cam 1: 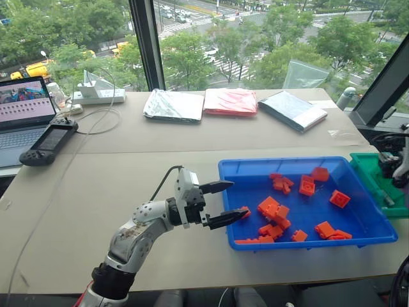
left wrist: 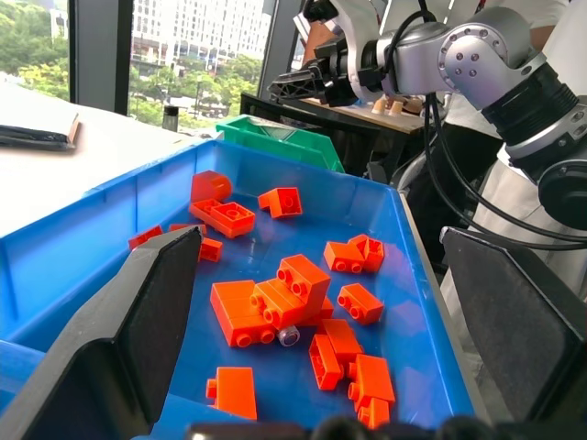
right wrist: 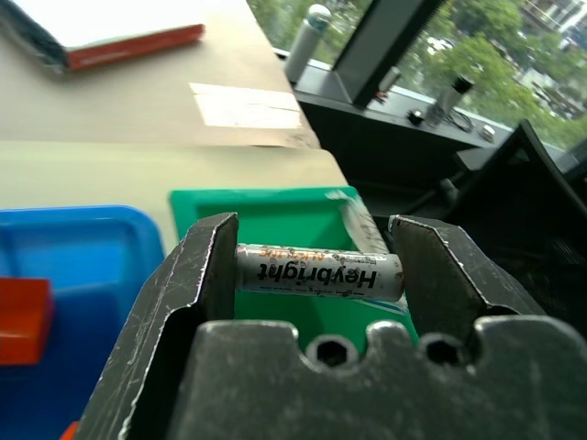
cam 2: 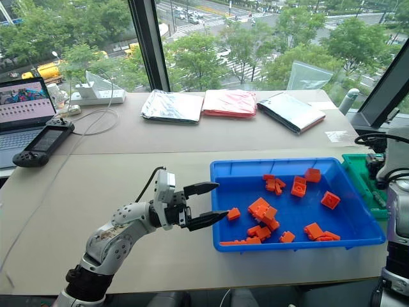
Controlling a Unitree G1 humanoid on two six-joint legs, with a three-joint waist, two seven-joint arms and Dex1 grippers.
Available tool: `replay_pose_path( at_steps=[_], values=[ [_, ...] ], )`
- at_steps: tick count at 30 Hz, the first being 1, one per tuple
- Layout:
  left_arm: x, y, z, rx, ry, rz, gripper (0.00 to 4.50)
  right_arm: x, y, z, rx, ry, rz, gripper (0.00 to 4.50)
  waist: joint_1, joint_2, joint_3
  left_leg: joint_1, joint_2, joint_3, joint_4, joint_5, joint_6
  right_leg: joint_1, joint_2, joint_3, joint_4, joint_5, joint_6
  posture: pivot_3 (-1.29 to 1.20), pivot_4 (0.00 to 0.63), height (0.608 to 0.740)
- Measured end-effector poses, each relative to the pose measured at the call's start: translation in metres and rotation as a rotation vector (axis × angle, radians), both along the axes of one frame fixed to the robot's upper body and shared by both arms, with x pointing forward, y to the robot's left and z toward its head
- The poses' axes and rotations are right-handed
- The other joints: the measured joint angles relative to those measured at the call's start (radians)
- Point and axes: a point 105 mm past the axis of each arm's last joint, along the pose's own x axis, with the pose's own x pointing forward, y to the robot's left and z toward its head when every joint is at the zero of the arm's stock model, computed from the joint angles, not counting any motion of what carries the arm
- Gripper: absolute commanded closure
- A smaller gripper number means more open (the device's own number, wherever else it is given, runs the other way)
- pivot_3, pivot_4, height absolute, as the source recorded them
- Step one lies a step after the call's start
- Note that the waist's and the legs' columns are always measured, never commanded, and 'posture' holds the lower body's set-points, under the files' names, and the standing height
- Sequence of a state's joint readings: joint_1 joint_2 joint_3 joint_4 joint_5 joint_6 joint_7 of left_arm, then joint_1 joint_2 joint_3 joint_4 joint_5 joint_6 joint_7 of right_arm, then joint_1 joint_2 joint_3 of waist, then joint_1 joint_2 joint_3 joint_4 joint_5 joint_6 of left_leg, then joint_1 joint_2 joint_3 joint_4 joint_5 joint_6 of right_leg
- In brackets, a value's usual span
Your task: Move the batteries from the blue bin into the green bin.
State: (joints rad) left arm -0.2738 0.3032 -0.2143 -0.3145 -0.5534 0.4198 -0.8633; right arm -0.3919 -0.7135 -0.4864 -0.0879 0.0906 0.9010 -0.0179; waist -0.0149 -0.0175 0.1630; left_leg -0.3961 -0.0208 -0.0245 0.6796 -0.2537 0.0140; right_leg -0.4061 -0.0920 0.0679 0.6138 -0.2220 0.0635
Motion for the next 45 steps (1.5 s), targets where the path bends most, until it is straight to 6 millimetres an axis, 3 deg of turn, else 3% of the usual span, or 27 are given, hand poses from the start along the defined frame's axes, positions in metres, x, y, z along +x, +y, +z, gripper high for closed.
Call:
replay_pose_path(
  at_steps=[6,9,11,14,17,22,27,36,45],
  values=[
    [0.000,0.000,0.000,-0.001,0.000,-0.001,0.00,0.006,0.007,0.019,-0.025,-0.067,0.043,0.02,0.000,0.000,0.000,0.000,0.000,0.000,0.000,0.000,0.000,0.000,0.000,0.000,0.000,0.000,0.000,0.00,0.150,0.740],
    [0.000,0.000,0.000,-0.001,0.000,-0.001,0.00,0.013,0.021,0.027,-0.019,-0.082,0.160,0.02,0.000,0.000,0.000,0.000,0.000,0.000,0.000,0.000,0.000,0.000,0.000,0.000,0.000,0.000,0.000,0.00,0.150,0.740],
    [0.000,0.000,0.000,0.000,-0.001,-0.002,0.00,0.018,0.049,0.033,0.008,-0.076,0.345,0.02,-0.002,0.000,0.000,0.000,0.001,0.000,0.000,0.000,0.000,0.000,0.001,0.000,0.000,0.000,0.000,0.00,0.150,0.740],
    [0.001,0.001,0.001,0.001,-0.006,-0.007,0.00,0.003,0.141,0.023,0.009,0.092,0.861,0.02,-0.001,0.000,0.000,0.001,0.003,-0.003,-0.002,-0.001,0.001,0.001,0.003,-0.001,-0.001,-0.001,-0.001,0.00,0.150,0.740],
    [0.000,0.001,0.001,0.001,-0.008,-0.013,0.00,-0.021,0.178,0.000,0.059,0.252,1.087,0.02,0.007,0.000,0.000,-0.001,0.002,-0.003,0.000,0.000,0.001,0.001,0.000,-0.002,-0.001,-0.001,0.000,0.00,0.150,0.740],
    [-0.001,0.000,0.001,0.004,-0.010,-0.024,0.00,-0.048,0.183,-0.028,0.100,0.451,1.170,0.02,0.019,0.000,0.001,-0.001,0.001,-0.002,0.002,0.000,0.001,0.002,-0.001,-0.002,-0.002,0.000,0.001,0.00,0.150,0.740],
    [-0.002,-0.001,0.001,0.002,-0.010,-0.030,0.00,-0.066,0.205,-0.057,0.096,0.601,1.291,0.02,0.007,-0.001,0.001,0.000,0.001,-0.002,0.001,0.000,0.001,0.001,0.001,-0.002,-0.001,0.000,0.000,0.00,0.150,0.740],
    [-0.002,0.000,0.001,0.004,-0.010,-0.029,0.00,-0.045,0.194,-0.074,-0.010,0.638,1.196,0.02,0.006,-0.001,0.001,-0.001,0.001,-0.002,0.001,0.000,0.000,0.000,0.001,-0.002,-0.001,0.000,0.000,0.00,0.150,0.740],
    [-0.001,0.000,0.000,0.007,-0.009,-0.026,0.00,-0.037,0.199,-0.083,0.005,0.627,1.192,0.02,0.006,-0.001,0.001,-0.001,0.001,-0.002,0.001,0.000,0.000,0.000,0.000,-0.002,-0.001,0.000,0.000,0.00,0.150,0.740]
  ],
)
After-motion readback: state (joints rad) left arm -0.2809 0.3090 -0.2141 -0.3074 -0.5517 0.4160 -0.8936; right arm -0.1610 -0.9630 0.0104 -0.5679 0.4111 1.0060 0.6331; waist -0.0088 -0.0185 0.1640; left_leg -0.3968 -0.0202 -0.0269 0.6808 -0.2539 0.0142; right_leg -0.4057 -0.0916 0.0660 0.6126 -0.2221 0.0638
